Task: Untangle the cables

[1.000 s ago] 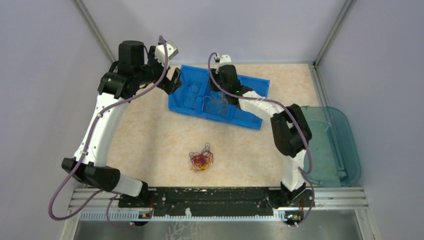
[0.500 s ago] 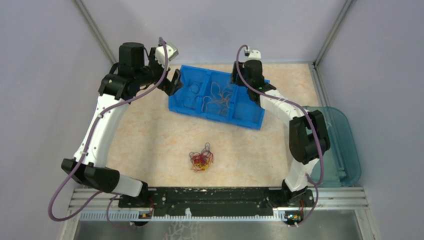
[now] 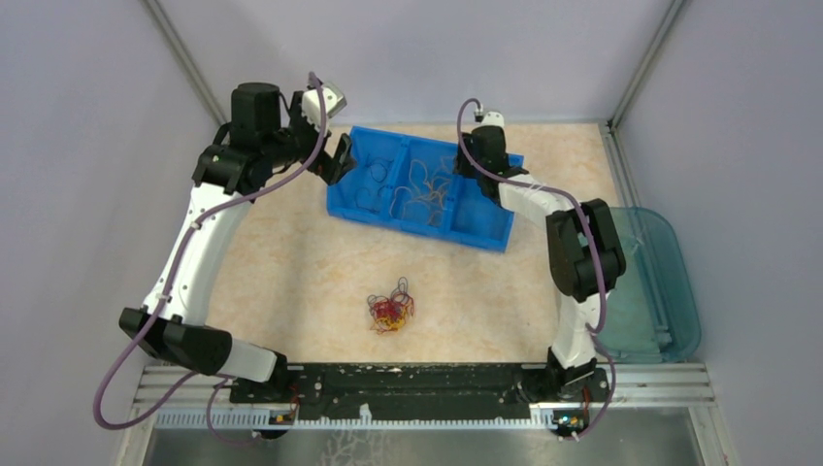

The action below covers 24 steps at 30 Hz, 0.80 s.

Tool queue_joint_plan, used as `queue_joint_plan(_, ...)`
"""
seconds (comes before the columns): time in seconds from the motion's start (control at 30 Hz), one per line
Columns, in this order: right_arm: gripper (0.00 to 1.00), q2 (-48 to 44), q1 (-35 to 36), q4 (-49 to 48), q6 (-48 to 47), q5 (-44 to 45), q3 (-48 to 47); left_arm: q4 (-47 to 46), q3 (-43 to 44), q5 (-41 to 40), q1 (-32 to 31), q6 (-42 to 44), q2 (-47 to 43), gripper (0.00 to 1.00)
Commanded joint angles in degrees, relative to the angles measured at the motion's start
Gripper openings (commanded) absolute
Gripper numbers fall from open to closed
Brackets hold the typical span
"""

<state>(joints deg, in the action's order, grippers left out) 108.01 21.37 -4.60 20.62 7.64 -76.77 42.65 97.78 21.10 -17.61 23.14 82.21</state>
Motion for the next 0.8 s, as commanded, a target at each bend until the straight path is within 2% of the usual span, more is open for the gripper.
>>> queue_joint_plan(0.0, 0.43, 1.76, 0.27, -2.39, -1.31, 0.19, -4.59, -1.92, -0.36, 1.13, 0.21, -0.86, -1.84, 1.00)
queue_joint_plan(0.17, 0.35, 2.47, 0.33, -3.06, -2.85, 1.06, -5.14, -2.34, -0.84, 1.06, 0.20, -0.90, -2.05, 1.00)
queue_joint_plan(0.37, 0.40, 3.76, 0.34, -3.11, -3.53, 1.52, -6.52, -2.55, -0.84, 1.33, 0.21, -0.74, -2.40, 1.00)
queue_joint_plan(0.77, 0.38, 5.93, 0.41, -3.22, -7.26, 3.14, -9.96, -3.61, -1.16, 3.95, 0.20, -1.26, -2.66, 1.00)
